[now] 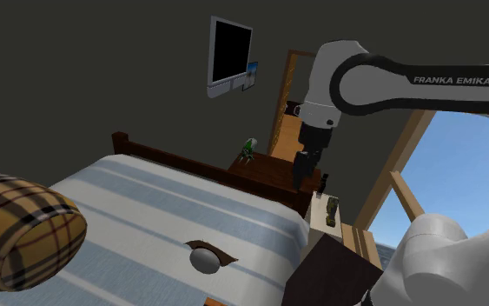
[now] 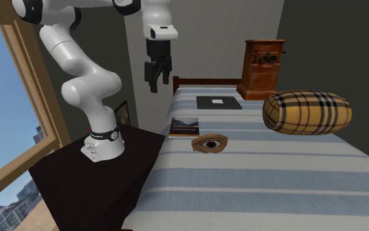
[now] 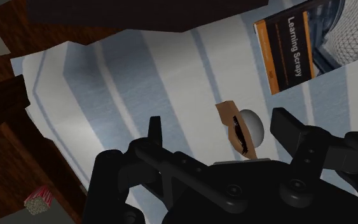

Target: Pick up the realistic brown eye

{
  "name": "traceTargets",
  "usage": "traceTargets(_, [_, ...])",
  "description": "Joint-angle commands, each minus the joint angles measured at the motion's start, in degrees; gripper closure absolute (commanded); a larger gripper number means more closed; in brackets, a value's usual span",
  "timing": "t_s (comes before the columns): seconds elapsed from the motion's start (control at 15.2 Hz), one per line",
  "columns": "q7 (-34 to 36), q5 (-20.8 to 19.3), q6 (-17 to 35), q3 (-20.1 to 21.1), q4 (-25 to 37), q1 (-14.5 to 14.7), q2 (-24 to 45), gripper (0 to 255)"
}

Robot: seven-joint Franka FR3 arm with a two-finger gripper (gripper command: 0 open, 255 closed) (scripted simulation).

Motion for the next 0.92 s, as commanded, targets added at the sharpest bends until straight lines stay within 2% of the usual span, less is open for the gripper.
traceTargets(0.0, [1.0,0.9,4.4,1.7,-1.0,1.0,2.9,0])
traceTargets(0.46, [3.9,2.5,17.9,6.7,-2.0,3.5,14.5,0])
traceTargets(0.86, [7.1,1.7,28.4,10.8,0.4,4.8,26.8,0])
